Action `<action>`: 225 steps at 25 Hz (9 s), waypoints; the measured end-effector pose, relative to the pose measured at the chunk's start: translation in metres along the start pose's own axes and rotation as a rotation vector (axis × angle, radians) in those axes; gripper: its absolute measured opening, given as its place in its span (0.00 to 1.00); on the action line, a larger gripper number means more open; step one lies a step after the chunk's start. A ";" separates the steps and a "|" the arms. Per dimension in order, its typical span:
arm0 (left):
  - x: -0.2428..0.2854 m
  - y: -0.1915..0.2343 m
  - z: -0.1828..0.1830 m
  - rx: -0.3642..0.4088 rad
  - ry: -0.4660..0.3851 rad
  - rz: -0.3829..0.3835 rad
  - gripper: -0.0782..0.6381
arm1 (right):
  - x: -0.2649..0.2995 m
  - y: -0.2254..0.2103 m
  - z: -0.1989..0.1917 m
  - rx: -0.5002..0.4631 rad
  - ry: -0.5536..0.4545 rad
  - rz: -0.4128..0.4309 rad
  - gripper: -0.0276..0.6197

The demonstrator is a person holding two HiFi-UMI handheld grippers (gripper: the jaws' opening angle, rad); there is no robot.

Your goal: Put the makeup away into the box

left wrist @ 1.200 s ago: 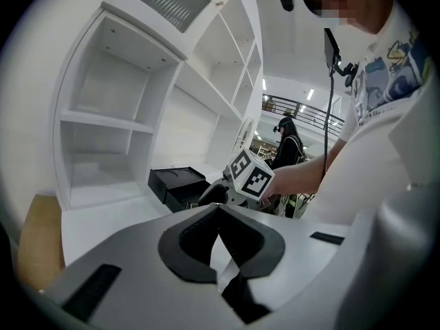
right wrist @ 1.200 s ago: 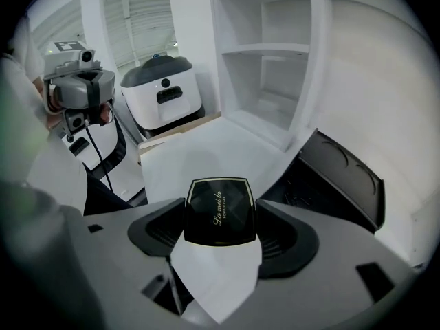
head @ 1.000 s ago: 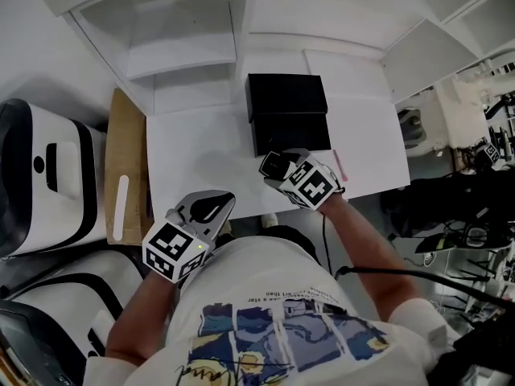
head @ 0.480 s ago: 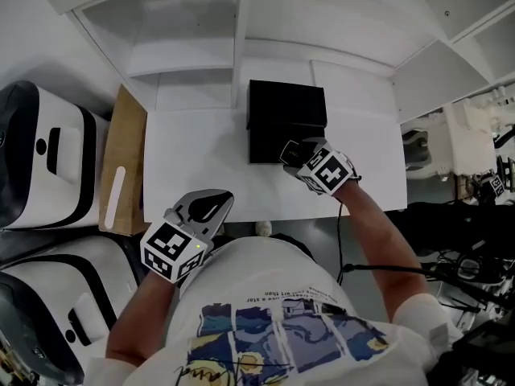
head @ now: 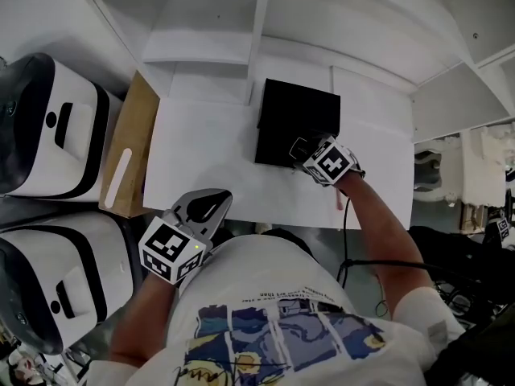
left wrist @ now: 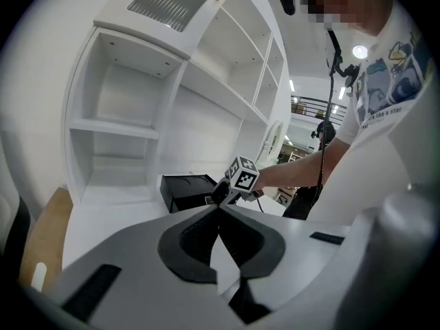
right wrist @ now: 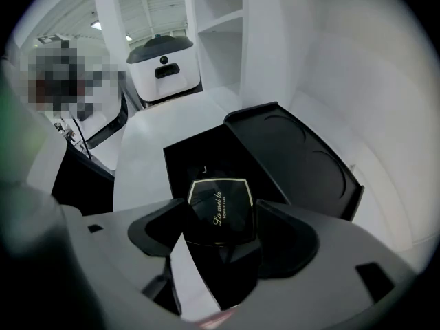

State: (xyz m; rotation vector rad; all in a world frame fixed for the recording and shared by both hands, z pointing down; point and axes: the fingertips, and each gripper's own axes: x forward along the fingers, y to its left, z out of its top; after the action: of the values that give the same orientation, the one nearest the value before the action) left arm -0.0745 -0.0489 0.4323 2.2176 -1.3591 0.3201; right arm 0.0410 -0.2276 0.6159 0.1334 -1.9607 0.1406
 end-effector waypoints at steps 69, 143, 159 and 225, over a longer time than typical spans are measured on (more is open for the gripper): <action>-0.005 0.003 -0.003 0.066 0.042 -0.156 0.13 | -0.052 0.029 -0.013 0.266 -0.229 -0.245 0.10; 0.045 -0.060 -0.006 0.171 0.142 -0.315 0.13 | -0.047 0.036 -0.207 0.766 -0.147 -0.353 0.14; -0.001 -0.019 -0.012 0.158 0.097 -0.314 0.13 | -0.083 0.032 -0.121 0.812 -0.241 -0.359 0.14; -0.072 0.088 -0.031 0.001 0.025 -0.200 0.13 | 0.014 -0.048 -0.071 1.084 0.063 -0.298 0.15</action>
State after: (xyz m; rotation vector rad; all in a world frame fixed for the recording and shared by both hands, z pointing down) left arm -0.1842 -0.0095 0.4528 2.3192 -1.1120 0.2751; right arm 0.1078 -0.2643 0.6582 1.0944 -1.5823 0.9797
